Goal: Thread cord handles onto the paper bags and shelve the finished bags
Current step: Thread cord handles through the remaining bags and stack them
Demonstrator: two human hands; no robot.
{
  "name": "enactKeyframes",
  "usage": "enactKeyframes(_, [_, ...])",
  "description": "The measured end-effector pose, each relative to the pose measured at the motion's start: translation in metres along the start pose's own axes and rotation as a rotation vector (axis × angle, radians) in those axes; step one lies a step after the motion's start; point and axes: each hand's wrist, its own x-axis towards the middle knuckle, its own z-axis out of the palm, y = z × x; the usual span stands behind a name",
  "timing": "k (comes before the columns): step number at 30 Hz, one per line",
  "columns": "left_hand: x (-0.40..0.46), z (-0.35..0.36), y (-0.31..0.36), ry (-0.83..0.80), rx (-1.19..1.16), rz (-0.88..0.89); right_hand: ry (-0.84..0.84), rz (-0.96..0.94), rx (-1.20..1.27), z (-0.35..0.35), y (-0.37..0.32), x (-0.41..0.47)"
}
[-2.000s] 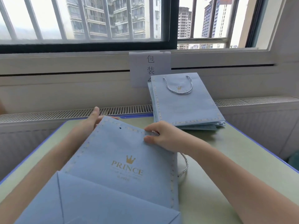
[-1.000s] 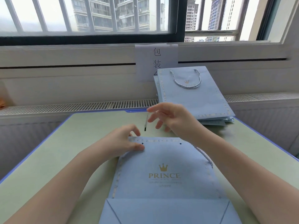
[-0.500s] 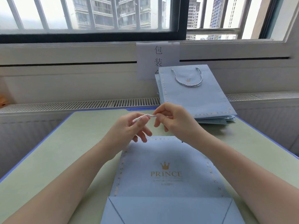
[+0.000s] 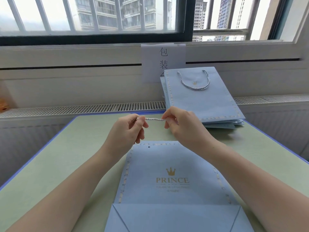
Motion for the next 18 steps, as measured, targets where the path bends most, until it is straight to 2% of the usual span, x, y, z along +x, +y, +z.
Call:
enactKeyframes(3, [0.0, 0.002, 0.0, -0.077, 0.016, -0.004, -0.003, -0.021, 0.007, 0.0, -0.001, 0.001])
enactKeyframes(7, [-0.002, 0.009, 0.001, -0.101, -0.034, -0.031, -0.228, -0.045, 0.303, 0.009, -0.009, -0.001])
enactKeyframes(10, [-0.002, 0.011, 0.002, -0.131, -0.043, -0.047, -0.16, -0.075, 0.393, 0.012, -0.012, -0.005])
enactKeyframes(12, [0.0, 0.009, -0.003, -0.222, 0.127, -0.063, -0.088, -0.075, 0.356, 0.01, -0.012, -0.004])
enactKeyframes(14, [0.004, 0.001, -0.012, -0.296, 0.569, -0.018, -0.075, -0.078, 0.23, 0.007, -0.009, -0.002])
enactKeyframes(15, [0.005, -0.003, -0.015, -0.326, 0.712, -0.007, -0.088, -0.084, 0.135, 0.007, -0.007, -0.002])
enactKeyframes(16, [0.006, -0.008, -0.016, -0.358, 0.743, -0.031, -0.112, -0.092, 0.044, 0.008, -0.004, -0.002])
enactKeyframes(18, [0.006, -0.015, -0.017, -0.402, 0.594, -0.143, -0.183, -0.082, -0.043, 0.011, -0.001, -0.003])
